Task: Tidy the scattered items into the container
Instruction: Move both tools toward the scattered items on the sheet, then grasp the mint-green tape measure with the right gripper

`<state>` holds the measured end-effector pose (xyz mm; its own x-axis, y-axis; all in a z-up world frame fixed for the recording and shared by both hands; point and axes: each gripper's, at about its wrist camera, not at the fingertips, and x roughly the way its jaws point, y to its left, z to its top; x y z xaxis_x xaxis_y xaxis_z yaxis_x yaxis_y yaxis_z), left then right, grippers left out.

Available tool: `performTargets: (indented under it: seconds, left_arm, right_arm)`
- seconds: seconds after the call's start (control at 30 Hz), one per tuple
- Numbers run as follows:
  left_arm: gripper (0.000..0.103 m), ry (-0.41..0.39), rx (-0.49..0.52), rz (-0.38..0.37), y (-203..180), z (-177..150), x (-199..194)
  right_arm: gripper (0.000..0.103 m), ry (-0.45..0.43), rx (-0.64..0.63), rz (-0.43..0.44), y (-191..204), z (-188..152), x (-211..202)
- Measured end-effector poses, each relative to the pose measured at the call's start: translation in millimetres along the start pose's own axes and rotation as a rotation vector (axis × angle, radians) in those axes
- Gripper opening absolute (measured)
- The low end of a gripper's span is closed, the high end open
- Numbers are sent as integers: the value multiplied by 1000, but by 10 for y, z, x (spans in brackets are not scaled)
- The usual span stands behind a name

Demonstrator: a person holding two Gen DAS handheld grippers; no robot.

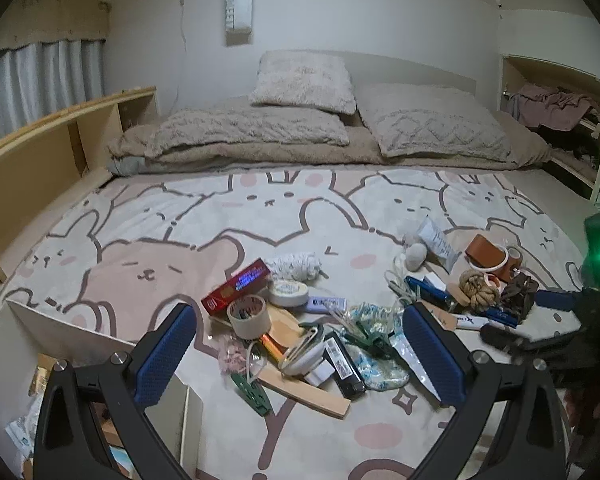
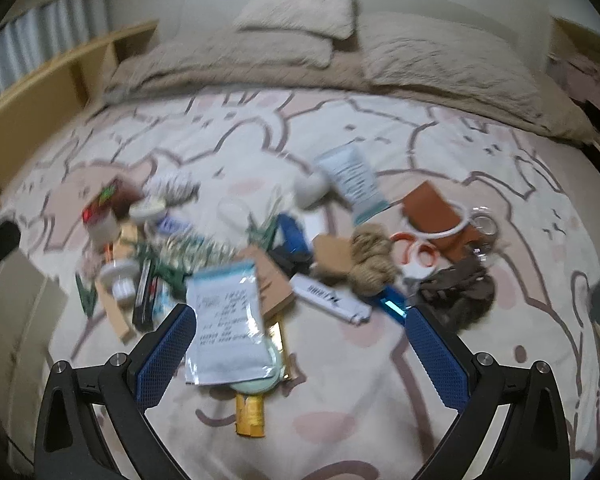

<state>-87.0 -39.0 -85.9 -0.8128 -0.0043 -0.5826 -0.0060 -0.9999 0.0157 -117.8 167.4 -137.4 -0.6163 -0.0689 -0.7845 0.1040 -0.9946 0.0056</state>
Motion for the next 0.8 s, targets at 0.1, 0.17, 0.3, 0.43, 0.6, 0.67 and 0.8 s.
performTargets:
  seconds: [0.1, 0.17, 0.3, 0.43, 0.6, 0.67, 0.8]
  left_arm:
    - [103, 30, -1, -6, -1, -26, 75]
    - [103, 42, -3, -5, 1, -36, 108]
    - [103, 60, -15, -16, 5, -70, 162]
    - [103, 73, -18, -24, 1, -97, 199]
    - [103, 90, -12, -33, -28, -130, 252]
    - [103, 92, -12, -39, -35, -140, 261]
    - [103, 103, -11, -43, -37, -168, 288]
  right_arm:
    - [103, 16, -47, 1, 119, -13, 112]
    - [103, 24, -76, 19, 195, -36, 182]
    - [103, 50, -135, 34, 350, -94, 327]
    - [103, 82, -181, 17, 441, -151, 500]
    - [103, 117, -161, 18, 394, -179, 689]
    - [96, 138, -155, 43, 381, -212, 741]
    - [64, 171, -139, 76, 365, -304, 749]
